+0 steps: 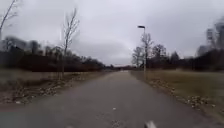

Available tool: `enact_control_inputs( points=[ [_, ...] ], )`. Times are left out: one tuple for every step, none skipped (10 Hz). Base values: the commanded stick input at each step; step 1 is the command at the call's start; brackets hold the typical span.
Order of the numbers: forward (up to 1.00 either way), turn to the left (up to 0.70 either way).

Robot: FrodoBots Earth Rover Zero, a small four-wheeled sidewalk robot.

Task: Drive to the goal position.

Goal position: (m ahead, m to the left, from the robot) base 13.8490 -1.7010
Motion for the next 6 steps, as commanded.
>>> enact_control_inputs(
  points=[
    [0.91, -0.29],
    [0.91, -0.30],
    [0.91, -0.31],
    [0.91, -0.32],
    [0.91, -0.33],
    [0.91, -0.34]
  ],
)
